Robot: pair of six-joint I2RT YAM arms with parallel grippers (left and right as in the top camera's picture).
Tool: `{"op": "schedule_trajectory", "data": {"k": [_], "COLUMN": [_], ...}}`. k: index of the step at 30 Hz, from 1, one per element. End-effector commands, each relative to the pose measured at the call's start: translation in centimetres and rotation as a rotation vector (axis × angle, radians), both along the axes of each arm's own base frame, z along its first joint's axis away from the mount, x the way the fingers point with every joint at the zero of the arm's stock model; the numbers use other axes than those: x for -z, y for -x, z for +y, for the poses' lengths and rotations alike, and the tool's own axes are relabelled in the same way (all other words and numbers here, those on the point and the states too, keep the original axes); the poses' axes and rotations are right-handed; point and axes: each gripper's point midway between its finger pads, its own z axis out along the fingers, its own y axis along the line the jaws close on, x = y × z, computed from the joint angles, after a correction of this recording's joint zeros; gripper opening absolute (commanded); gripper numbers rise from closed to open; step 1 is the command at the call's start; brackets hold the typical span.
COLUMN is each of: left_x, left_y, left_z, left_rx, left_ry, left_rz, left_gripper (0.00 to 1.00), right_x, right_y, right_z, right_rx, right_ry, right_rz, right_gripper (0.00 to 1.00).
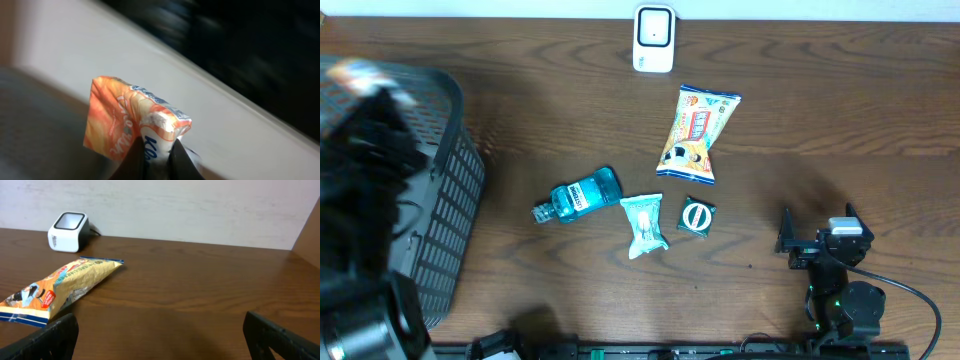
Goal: Scan the item barcode
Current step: 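Grasp the small orange tissue pack in the basket with the left gripper, then carry the orange tissue pack out and set it right of the Zam-Buk box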
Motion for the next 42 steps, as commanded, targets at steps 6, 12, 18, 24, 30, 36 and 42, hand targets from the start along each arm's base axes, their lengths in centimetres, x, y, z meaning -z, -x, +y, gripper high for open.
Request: {"op": "schedule_trajectory", "data": {"k": [6,12,18,24,30,36,42], "left_x": [3.3,8.7,15.9,23.3,29.7,35.6,36.2], "left_y": [2.3,2.1,-0.4,-1.2,-0.9,-1.8,-3.2], "left_z": [-16.5,-24.9,-32.3,-38.9,-43.0,-42.8,-42.1], "left_rx": [0.800,1.133,1.268,1.388,1.470,1.415,1.327], "left_ry": [-0.324,-0.429,-0.478,-0.505,-0.518,-0.568,-0.619], "left_rz": [-0.049,0.002,0.139,0.224,0.288,0.438,0.453], "left_gripper": [0.07,0.07,0.07,0.07,0.07,0.07,0.15], "right_x": [0.0,0.0,0.1,0.0,0.1,0.0,0.1], "right_y": [0.0,0.0,0.0,0.0,0.0,0.0,0.0], "right_z": [0.3,0.3,0.3,0.3,0.3,0.3,0.3], "right_rx": [-0.013,-0.013,-0.013,-0.013,-0.013,-0.013,-0.013], "right_ry": [0.008,0.008,0.008,0.008,0.008,0.008,0.008], "right_rz": [-0.003,-0.003,-0.002,-0.003,-0.002,-0.003,-0.002], "right_gripper": [0.99,0.99,0.99,0.99,0.99,0.99,0.99]}}
